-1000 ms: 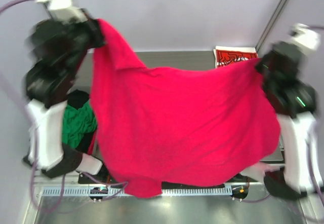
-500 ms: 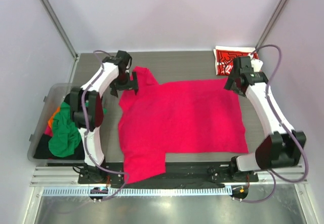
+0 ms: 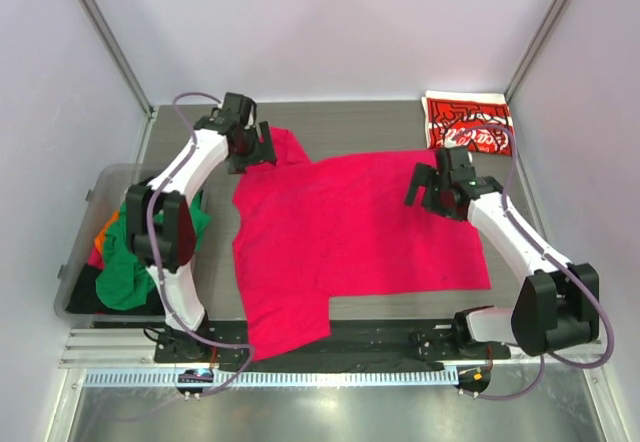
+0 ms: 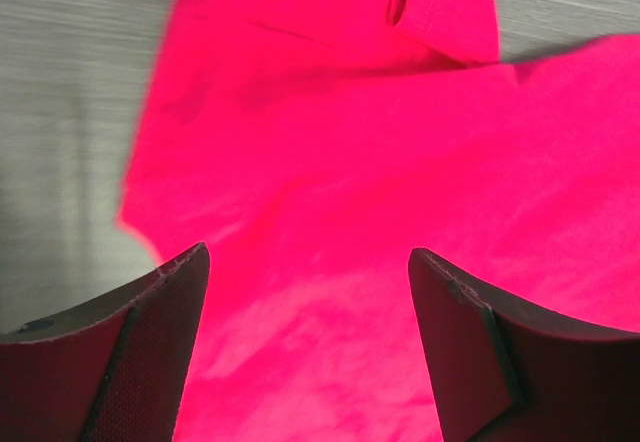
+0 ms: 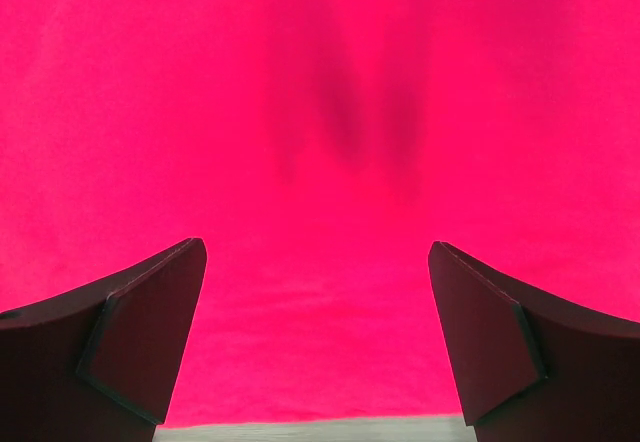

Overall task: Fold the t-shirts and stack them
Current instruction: Flatten the tshirt out

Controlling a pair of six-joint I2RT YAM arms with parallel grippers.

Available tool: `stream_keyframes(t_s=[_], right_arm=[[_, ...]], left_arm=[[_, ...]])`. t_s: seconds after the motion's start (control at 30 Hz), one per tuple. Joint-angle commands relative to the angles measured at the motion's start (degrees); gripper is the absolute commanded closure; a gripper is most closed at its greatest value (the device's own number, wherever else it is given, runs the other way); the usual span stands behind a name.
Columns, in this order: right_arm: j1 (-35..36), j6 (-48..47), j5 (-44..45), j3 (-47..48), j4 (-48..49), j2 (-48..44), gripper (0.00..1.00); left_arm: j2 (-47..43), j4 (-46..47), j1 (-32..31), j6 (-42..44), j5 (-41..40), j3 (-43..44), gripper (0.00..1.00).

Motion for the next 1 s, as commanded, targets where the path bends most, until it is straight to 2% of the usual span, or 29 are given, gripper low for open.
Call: stream_keyframes(t_s=[0.0,0.17,0.4,0.77,0.97], right_arm=[[2.91,1.37,-5.51,-2.21,7.68,2.96,0.0],[3.53,2.17,-7.62,-7.58,9.27,2.89,0.01],[6.17,3.14,-9.47,-11.27,8.66,-2.12,0.02],[6.52,2.08,-8.24,-11.45,6.89,-3.62,0.02],[6.52,1.2,-7.63,-11.71,6.45,-3.44,0.02]], left_arm=[[5.65,7.06,-1.05,-2.97,5.89,2.99,0.2],[17.15,7.77,-1.58,-5.25,6.69,12.48,0.29],[27.7,9.79,-1.76,-8.33,5.46,23.9,0.4],[32.56,9.27,-3.95,-11.76,3.35,25.95,0.51],[34.05,8.92,-4.48,-12.38,2.91,27.52,0.65]])
